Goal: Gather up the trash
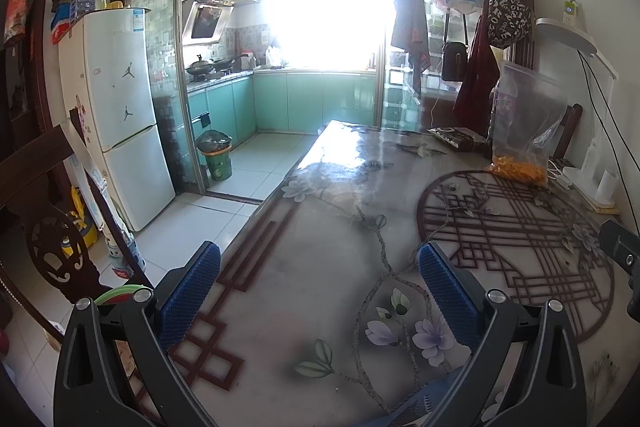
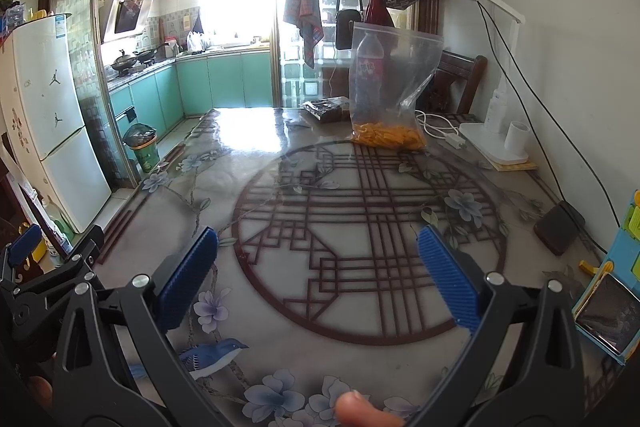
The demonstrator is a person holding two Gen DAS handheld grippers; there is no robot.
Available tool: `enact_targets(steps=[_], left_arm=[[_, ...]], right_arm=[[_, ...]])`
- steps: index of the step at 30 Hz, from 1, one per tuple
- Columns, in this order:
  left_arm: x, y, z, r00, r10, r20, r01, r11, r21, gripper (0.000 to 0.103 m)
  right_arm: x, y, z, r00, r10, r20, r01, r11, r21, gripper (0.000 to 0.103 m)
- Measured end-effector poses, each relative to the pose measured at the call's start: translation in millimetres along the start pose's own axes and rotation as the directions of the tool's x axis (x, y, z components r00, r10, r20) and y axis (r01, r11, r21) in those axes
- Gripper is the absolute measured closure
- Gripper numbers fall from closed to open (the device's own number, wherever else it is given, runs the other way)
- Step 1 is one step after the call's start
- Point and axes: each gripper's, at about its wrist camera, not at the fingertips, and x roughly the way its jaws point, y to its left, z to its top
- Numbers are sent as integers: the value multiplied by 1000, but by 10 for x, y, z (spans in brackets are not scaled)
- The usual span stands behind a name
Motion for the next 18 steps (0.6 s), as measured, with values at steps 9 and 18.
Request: enact_targets(steps=[9, 18], left_arm=[[3, 7, -39, 1000, -13, -8, 13, 1000, 7, 8], [362, -86, -279, 989, 31, -144, -21, 998, 67, 8]], right_arm=[[-2, -3, -2, 1000, -2, -1, 2, 1000, -1, 4], [320, -365, -281, 989, -106, -99, 97, 991, -91, 4]])
